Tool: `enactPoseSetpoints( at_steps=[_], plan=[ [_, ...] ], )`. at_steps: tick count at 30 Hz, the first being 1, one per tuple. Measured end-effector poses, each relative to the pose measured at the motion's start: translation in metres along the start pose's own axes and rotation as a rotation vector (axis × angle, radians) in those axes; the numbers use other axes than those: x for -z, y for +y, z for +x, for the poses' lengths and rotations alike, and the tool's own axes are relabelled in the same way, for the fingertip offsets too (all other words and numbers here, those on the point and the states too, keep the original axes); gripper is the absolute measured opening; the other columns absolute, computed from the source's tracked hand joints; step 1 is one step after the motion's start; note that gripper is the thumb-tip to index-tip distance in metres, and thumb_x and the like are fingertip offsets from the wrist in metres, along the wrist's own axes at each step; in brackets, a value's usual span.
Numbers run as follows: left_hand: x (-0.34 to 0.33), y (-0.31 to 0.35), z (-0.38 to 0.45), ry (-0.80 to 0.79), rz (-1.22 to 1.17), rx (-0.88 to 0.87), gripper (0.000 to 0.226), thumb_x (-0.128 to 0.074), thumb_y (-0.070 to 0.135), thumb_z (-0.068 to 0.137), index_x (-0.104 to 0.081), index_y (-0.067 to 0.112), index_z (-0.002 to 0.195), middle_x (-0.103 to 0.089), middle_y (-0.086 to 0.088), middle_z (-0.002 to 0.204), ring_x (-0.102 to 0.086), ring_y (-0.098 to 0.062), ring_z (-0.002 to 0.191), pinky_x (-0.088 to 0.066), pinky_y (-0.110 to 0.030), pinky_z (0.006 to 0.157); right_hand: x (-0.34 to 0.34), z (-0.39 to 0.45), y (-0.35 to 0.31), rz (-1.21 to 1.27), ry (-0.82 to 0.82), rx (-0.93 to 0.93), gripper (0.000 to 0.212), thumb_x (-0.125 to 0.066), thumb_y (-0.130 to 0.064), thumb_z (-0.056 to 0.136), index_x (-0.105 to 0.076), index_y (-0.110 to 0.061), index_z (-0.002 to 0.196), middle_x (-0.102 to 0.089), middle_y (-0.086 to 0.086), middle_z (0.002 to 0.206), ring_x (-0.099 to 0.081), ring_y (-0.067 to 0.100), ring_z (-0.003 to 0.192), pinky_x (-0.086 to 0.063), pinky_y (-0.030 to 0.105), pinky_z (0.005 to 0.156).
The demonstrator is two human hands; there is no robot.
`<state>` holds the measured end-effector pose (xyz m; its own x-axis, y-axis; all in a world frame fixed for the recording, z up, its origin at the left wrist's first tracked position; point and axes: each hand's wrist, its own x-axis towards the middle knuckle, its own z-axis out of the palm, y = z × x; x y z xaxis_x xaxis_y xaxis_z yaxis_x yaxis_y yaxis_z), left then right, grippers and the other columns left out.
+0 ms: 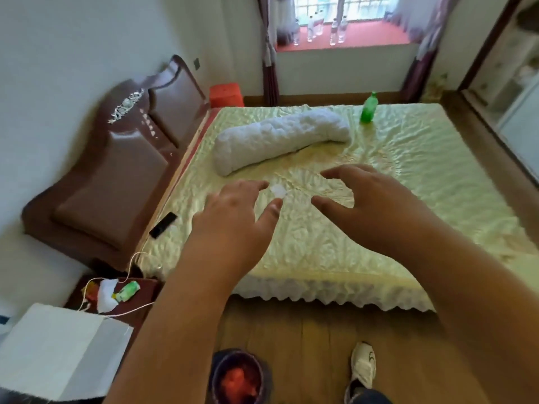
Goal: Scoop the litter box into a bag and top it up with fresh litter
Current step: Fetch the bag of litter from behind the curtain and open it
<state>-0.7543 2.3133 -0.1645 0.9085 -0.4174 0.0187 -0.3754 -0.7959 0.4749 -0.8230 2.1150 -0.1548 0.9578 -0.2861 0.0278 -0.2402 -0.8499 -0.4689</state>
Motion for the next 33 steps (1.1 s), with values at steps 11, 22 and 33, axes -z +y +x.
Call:
enactPoseSetpoints(
  at_steps=[11,22,33],
  plan=[
    [-0.084,0.163,0.040,-0.206,0.019,-0.390,0.051,-0.040,0.065,0.099,-0.045,0.044,0.146,-0.044,0.018,0.152,-0.051,-0.016,0.130,-0.042,-0.053,0.110,0.075,-0.073,0.152,0.046,0.211,-0.387,0.057,-0.058,-0.057,0.093,-0.050,-0.034,0.144,-0.047,-0.008,0.150,-0.050,0.013,0.132,-0.039,0.029,0.096],
    [-0.164,0.336,0.025,-0.272,0.038,-0.675,0.051,-0.039,0.066,0.100,-0.046,0.044,0.145,-0.045,0.018,0.152,-0.048,-0.017,0.135,-0.040,-0.053,0.112,0.156,-0.157,0.283,0.088,0.394,-0.586,0.053,-0.063,-0.054,0.091,-0.055,-0.033,0.138,-0.052,-0.008,0.145,-0.052,0.015,0.128,-0.045,0.036,0.102],
    [-0.244,0.466,-0.005,-0.419,0.048,-0.892,0.048,-0.038,0.065,0.100,-0.046,0.046,0.144,-0.045,0.020,0.151,-0.044,-0.013,0.138,-0.040,-0.052,0.113,0.204,-0.247,0.370,0.099,0.465,-0.886,0.052,-0.059,-0.051,0.096,-0.046,-0.038,0.144,-0.044,-0.009,0.152,-0.048,0.015,0.132,-0.036,0.027,0.092]
  ],
)
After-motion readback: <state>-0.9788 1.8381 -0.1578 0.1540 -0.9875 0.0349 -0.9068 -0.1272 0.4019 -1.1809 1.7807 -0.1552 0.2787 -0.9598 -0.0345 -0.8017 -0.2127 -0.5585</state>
